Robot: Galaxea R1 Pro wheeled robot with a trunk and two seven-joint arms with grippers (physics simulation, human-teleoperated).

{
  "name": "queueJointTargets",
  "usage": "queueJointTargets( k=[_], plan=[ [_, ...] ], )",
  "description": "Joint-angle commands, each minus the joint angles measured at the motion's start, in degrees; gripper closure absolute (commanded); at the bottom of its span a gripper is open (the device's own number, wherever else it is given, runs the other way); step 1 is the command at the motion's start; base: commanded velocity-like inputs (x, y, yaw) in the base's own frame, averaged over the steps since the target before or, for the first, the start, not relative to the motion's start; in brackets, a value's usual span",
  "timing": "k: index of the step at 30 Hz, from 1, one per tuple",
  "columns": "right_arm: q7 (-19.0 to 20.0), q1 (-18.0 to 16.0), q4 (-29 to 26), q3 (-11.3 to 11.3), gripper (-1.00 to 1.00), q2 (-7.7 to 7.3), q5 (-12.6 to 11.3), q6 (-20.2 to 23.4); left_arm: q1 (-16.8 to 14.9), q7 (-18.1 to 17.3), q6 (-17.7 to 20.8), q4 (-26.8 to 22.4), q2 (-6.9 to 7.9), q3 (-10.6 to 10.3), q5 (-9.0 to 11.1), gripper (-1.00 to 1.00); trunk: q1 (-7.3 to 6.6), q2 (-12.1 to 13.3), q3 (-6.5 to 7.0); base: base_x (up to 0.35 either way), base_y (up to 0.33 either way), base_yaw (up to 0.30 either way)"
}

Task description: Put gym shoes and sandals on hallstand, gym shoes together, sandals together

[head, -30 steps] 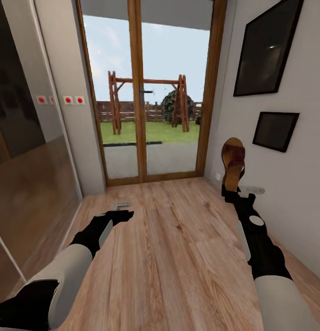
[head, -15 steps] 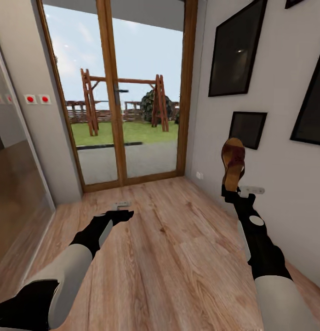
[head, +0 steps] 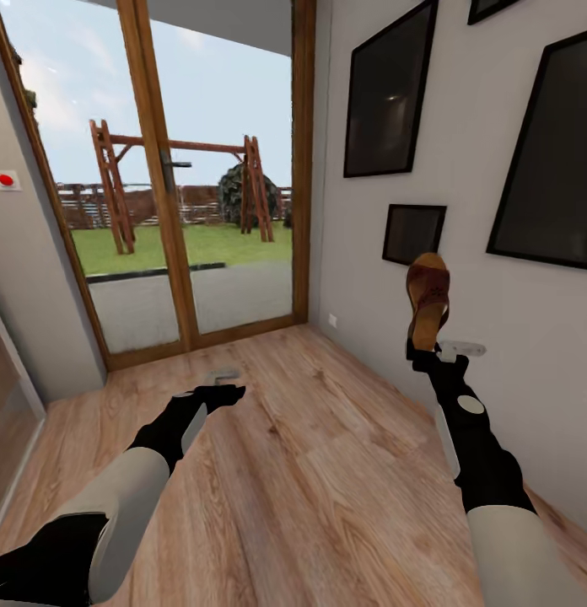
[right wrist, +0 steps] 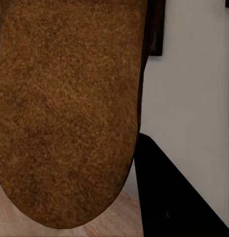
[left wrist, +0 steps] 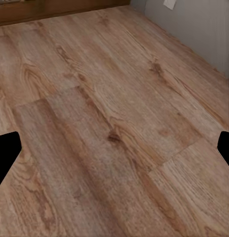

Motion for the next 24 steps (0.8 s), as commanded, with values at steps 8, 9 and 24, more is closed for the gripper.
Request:
queueJointTargets(
  k=[8, 9, 24],
  plan=[
    [-0.1, 0.0, -0.1, 0.0, 1.0, 0.01, 0.3, 0.4, 0.0, -0.4, 0.4, -0.1, -0.06, 0.5, -0.2, -1.0, 0.01, 0.0, -0.06, 0.243, 0.216, -0.272],
    [-0.1, 0.0, -0.1, 0.0, 1.0, 0.01, 0.4, 0.4, 0.0, -0.4, 0.4, -0.1, -0.06, 0.5, -0.2, -1.0, 0.01, 0.0, -0.06, 0.244, 0.216, -0.107],
    [-0.1, 0.0, -0.1, 0.0, 1.0, 0.01, 0.3, 0.4, 0.0, -0.4, 0.3, -0.1, -0.06, 0.5, -0.2, -1.0, 0.01, 0.0, -0.06, 0.243, 0.217, -0.171]
  ],
)
